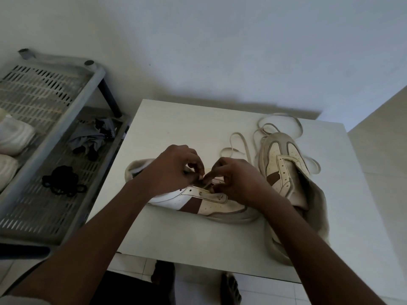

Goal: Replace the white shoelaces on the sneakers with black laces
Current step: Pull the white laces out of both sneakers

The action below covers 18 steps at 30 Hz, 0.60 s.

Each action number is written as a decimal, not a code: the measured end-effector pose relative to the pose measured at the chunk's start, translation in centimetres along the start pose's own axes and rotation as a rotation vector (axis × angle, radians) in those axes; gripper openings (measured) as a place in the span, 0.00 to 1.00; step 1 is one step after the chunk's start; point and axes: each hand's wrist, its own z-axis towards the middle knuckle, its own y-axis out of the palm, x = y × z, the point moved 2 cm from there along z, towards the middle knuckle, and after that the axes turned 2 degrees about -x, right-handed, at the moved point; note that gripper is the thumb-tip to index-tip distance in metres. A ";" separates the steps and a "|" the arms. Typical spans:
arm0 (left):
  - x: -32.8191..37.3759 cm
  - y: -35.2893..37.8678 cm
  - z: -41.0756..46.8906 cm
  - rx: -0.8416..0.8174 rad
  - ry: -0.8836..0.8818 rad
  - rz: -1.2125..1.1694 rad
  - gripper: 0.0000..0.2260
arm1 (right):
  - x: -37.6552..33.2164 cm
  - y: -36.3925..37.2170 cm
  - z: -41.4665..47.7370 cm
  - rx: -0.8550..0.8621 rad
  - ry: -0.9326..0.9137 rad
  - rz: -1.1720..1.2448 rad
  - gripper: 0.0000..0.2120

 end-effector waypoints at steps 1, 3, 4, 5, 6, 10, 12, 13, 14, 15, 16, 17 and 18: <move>0.3 -0.3 -0.1 0.000 0.006 0.011 0.06 | 0.0 0.2 0.1 0.002 -0.003 -0.019 0.14; 0.9 -1.0 -0.2 -0.014 -0.002 0.050 0.06 | 0.1 0.4 0.2 0.014 -0.008 -0.047 0.13; 1.2 -1.3 -0.3 -0.040 -0.016 0.073 0.07 | 0.1 0.5 0.2 0.013 -0.016 -0.069 0.13; 1.5 -1.4 -0.5 -0.083 -0.038 0.100 0.08 | -0.1 0.6 0.2 0.003 -0.027 -0.090 0.13; 1.8 -1.5 -0.5 -0.133 -0.059 0.130 0.08 | -0.3 0.7 0.2 -0.011 -0.033 -0.107 0.12; 2.1 -1.0 -0.7 -0.265 -0.125 0.230 0.10 | -0.3 1.2 0.4 0.021 -0.034 -0.118 0.09; 1.6 -1.0 -0.6 -0.276 -0.161 0.172 0.08 | 0.3 1.1 0.6 0.146 0.067 0.051 0.06; 1.4 -1.1 -0.6 -0.277 -0.179 0.118 0.07 | 0.7 1.0 0.8 0.214 0.150 0.132 0.06; 1.2 -1.1 -0.6 -0.281 -0.186 0.075 0.06 | 1.0 1.1 0.9 0.262 0.243 0.186 0.06; 1.1 -1.0 -0.5 -0.286 -0.177 0.050 0.06 | 1.3 1.1 1.0 0.280 0.331 0.223 0.07; 1.1 -1.0 -0.5 -0.289 -0.165 0.042 0.06 | 1.5 1.1 1.1 0.267 0.402 0.265 0.07; 1.1 -0.9 -0.4 -0.289 -0.154 0.043 0.06 | 1.6 1.1 1.1 0.228 0.444 0.313 0.06; 1.1 -0.8 -0.5 -0.284 -0.147 0.038 0.06 | 1.5 1.0 1.0 0.184 0.443 0.333 0.05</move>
